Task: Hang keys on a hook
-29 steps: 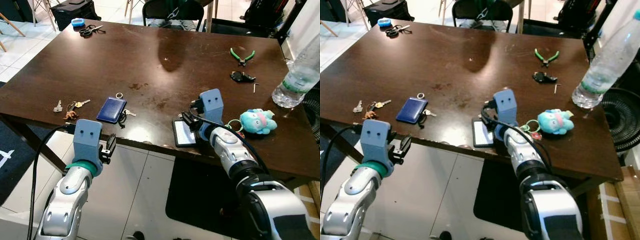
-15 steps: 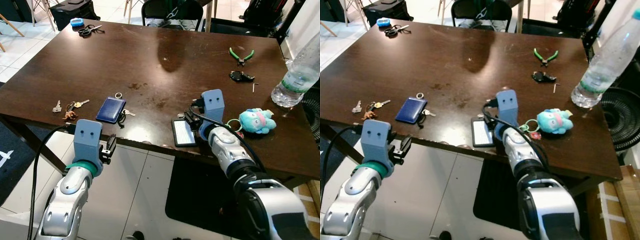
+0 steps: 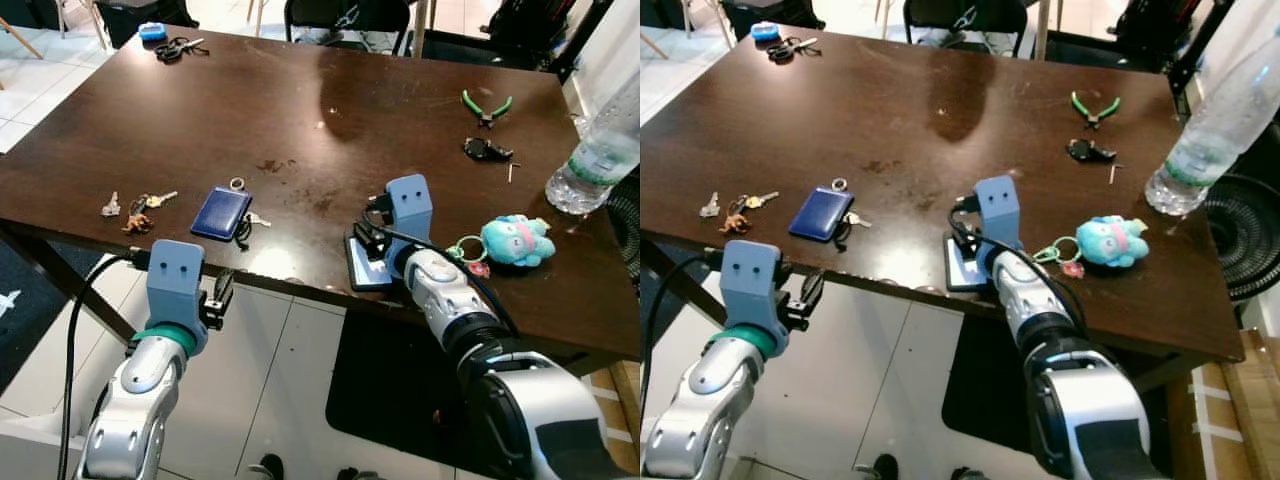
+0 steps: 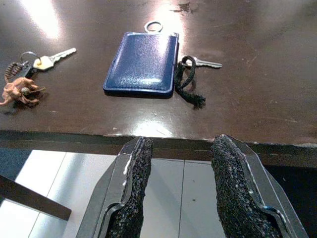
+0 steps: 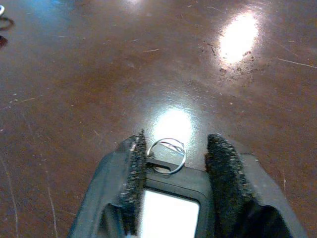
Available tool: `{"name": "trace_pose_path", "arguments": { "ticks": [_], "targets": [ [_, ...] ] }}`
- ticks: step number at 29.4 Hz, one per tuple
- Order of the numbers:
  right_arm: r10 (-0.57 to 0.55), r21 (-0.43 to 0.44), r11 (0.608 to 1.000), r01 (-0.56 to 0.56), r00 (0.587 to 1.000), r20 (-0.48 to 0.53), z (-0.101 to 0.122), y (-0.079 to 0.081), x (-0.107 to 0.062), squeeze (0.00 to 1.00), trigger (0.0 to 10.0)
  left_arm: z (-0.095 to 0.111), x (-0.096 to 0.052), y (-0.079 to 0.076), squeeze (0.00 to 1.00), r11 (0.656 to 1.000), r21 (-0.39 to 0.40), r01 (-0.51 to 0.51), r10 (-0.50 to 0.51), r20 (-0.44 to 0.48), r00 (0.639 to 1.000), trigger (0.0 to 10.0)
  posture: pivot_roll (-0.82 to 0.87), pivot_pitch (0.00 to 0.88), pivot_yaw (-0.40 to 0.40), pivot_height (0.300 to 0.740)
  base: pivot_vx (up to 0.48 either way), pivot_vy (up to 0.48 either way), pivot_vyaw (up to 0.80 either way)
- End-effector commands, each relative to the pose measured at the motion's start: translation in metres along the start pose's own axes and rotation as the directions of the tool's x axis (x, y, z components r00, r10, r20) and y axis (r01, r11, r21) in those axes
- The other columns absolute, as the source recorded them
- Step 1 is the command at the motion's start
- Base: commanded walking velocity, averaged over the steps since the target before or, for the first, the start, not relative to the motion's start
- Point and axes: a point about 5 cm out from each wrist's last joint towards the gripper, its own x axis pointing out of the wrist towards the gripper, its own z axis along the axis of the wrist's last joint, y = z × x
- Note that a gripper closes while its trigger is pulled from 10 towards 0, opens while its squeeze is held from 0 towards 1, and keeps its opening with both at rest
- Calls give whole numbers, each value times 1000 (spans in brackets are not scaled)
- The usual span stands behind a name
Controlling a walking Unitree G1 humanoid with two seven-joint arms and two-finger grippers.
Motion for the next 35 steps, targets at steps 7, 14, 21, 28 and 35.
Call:
{"name": "trace_pose_path", "arguments": {
  "ticks": [7, 14, 21, 28, 35],
  "targets": [
    [2, -8, 1000, -2, 999, -53, -14, 1, -3, 0, 0, -4, -4, 1, 0, 1000, -9, -4, 4, -29, 1000, 10000, 45, 206, 83, 740, 0, 0, 0],
    [5, -12, 1000, -5, 998, -57, -15, 1, -3, 0, 0, -4, -4, 1, 0, 1000, -12, -6, 5, -32, 999, 10000, 44, 206, 82, 740, 0, 0, 0],
    [1, -9, 1000, -1, 999, -54, -14, 0, -3, 0, 0, -4, -3, 1, 0, 1000, -17, -8, 7, -36, 999, 10000, 40, 198, 82, 740, 0, 0, 0],
    [13, 24, 1000, -13, 1000, 5, -2, -2, -1, 0, 0, -5, -1, 1, 0, 1000, -18, -10, 10, -38, 999, 10000, 38, 184, 82, 740, 0, 0, 0],
    [35, 56, 997, -44, 987, 160, 27, -5, 0, 0, 0, -2, -1, 4, 0, 1000, -25, -12, 12, -27, 1000, 10000, 25, 167, 83, 740, 0, 0, 0]
  ]
}}
